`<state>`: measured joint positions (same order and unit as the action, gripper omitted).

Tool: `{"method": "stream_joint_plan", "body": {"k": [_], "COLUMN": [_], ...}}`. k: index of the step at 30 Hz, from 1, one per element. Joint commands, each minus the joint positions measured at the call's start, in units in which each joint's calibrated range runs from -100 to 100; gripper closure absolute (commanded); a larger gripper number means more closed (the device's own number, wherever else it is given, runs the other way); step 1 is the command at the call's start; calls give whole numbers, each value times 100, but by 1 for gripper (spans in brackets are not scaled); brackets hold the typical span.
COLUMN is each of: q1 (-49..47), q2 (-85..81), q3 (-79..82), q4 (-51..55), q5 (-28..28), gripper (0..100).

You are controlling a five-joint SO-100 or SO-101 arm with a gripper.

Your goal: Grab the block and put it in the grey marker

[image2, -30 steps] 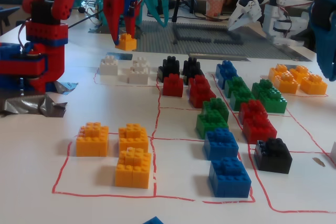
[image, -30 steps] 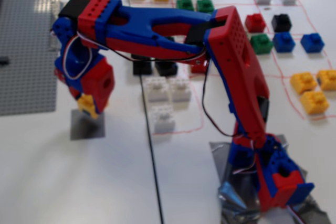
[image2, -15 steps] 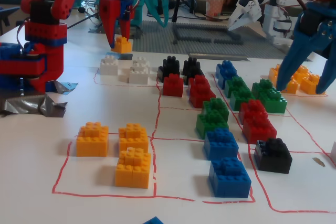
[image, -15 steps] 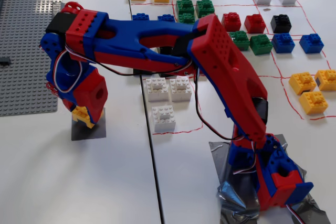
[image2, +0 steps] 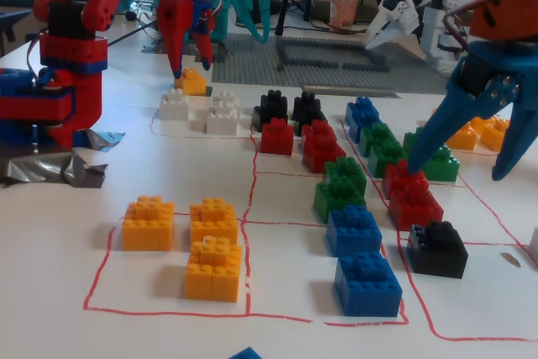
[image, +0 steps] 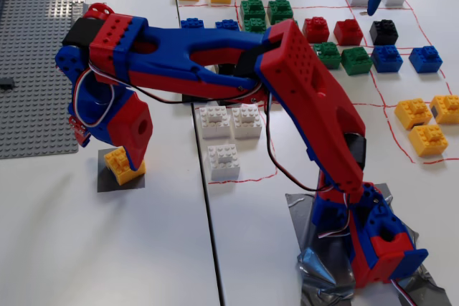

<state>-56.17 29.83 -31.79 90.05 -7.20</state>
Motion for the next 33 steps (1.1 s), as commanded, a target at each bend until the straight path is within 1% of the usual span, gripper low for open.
{"method": "stream_joint_plan", "body": {"k": [1, 5, 11, 13, 17, 21, 22, 33], "q1": [101, 92, 160, 199, 317, 474, 523, 1132], "q2": [-277, -400, -838, -1069, -1539, -1993, -2092, -3222], "q3": [-581, -645, -527, -400, -163, 127, 200, 954], "q4": [119, 200, 208, 208, 208, 208, 208, 403], "q5": [10, 49, 127, 127, 220, 317, 337, 479], "gripper": [64, 62, 67, 67, 75, 79, 82, 94]}}
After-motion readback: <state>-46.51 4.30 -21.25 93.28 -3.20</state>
